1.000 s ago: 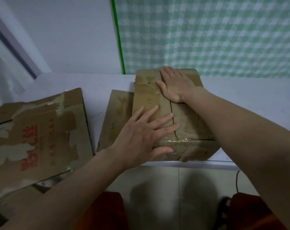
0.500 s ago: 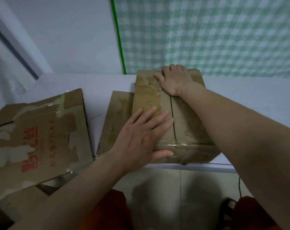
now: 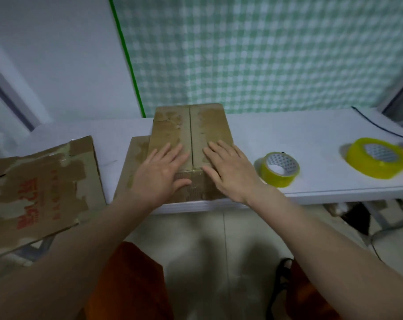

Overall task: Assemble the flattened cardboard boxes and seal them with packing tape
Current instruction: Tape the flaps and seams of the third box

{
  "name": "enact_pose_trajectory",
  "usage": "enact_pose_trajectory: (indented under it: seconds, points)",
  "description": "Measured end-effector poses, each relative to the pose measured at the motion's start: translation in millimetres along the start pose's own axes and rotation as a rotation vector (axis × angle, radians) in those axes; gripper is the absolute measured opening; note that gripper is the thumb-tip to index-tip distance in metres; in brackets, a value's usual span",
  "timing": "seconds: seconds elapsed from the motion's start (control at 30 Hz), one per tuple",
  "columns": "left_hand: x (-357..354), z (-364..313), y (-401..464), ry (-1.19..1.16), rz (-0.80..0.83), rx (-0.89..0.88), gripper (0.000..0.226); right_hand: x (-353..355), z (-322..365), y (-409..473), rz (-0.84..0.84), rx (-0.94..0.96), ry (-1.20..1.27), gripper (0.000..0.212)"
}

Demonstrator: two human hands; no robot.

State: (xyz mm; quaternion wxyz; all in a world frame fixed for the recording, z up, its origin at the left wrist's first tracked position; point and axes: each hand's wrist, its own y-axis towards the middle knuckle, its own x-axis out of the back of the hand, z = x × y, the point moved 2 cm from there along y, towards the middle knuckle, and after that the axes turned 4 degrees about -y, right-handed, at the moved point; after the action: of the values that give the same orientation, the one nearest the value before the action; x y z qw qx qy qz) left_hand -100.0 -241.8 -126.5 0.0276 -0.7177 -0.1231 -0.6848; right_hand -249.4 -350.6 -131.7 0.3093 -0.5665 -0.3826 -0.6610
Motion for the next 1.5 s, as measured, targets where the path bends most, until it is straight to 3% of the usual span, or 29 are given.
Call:
enact_pose_trajectory:
  seconds: [0.1,0.2,0.33,0.43,0.5,0.7,0.8,1.1,1.23,1.4,1.5]
  points:
    - [2,-21,-10,-0.001,-0.049,0.067,0.070,-7,-32,-35,-0.170,-0.171,0.211,0.061]
    - [-5,-44,-20,-0.073,-0.114,0.065,0.076,-16,-75,-66,-0.278,-0.406,0.244,0.048]
    - [-18,-80,-31,-0.196,-0.250,-0.082,0.073,-24,-111,-86,-0.145,-0.562,0.190,0.060]
    - [-29,-108,-35,-0.312,-0.258,-0.253,0.067,-29,-121,-84,-0.109,-0.562,0.164,0.055]
    - [-39,-120,-37,-0.382,-0.205,-0.270,0.066,-31,-124,-81,-0.084,-0.558,0.151,0.047]
    - [-59,-145,-29,-0.509,0.229,-0.042,0.078,-29,-129,-83,-0.140,-0.484,0.240,0.024]
    - [-61,-156,-17,-0.626,0.278,0.073,0.080,-26,-130,-90,-0.210,-0.439,0.269,0.022]
    - [-69,-174,41,-1.108,0.100,0.392,0.070,-8,-117,-112,-0.328,-0.292,0.262,0.013]
    - [-63,-181,43,-1.200,-0.033,0.348,0.057,-5,-112,-117,-0.340,-0.275,0.273,0.012]
    - [-57,-192,29,-1.150,-0.190,0.199,0.054,-5,-109,-117,-0.364,-0.313,0.318,0.014]
    - [-54,-191,27,-1.136,-0.265,0.206,0.049,-6,-106,-116,-0.374,-0.327,0.362,0.014]
